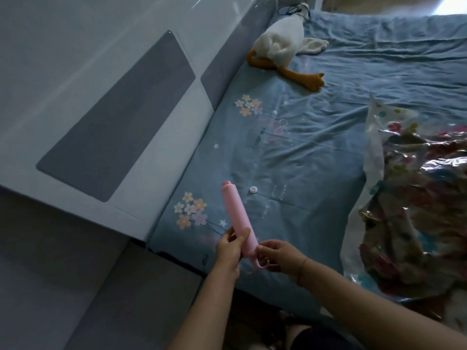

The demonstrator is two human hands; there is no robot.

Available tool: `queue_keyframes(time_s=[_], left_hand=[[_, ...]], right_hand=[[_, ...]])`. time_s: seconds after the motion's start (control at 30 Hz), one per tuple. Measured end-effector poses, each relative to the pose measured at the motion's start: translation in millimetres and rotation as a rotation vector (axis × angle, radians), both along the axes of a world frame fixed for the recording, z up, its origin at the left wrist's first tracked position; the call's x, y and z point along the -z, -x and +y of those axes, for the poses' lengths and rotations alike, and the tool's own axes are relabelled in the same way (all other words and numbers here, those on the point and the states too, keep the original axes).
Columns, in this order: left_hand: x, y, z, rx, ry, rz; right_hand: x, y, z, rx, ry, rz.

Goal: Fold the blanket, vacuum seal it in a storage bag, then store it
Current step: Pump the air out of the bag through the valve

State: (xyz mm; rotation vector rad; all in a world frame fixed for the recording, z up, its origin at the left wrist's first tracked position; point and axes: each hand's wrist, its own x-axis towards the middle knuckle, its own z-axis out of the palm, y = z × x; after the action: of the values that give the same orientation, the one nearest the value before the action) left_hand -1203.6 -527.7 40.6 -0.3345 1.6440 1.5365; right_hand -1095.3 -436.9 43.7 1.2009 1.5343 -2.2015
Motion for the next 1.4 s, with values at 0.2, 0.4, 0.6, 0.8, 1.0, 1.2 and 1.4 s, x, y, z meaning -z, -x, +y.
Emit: queue_keyframes(time_s=[0.2,0.4,0.6,0.8,1.0,1.2,1.4], left_hand=[[38,46,20,-0.028,0.091,0.037],[68,102,43,0.023,0.165,0.103],[115,153,57,0.128,0.276,0.224],[153,183,59,0.277,0.483,0.301],[166,193,44,0.341,0.671,0.248],[152,192,37,0.315,0.579,0.233],[111,183,49,0.331,0.395,0.261]], right_hand=[[42,52,52,0.11,-0.191,-0.091],[99,113,106,0.224,-0.39,-0.162],[161,165,136,0.251,-0.476,-0.275],[204,198,145,0.281,-0.496,-0.371],[223,215,150,0.338,-0.463,-0.502],[217,216,146,0.332,-0.427,-0.535],[163,195,128,0.376,-0.223,-0.266]])
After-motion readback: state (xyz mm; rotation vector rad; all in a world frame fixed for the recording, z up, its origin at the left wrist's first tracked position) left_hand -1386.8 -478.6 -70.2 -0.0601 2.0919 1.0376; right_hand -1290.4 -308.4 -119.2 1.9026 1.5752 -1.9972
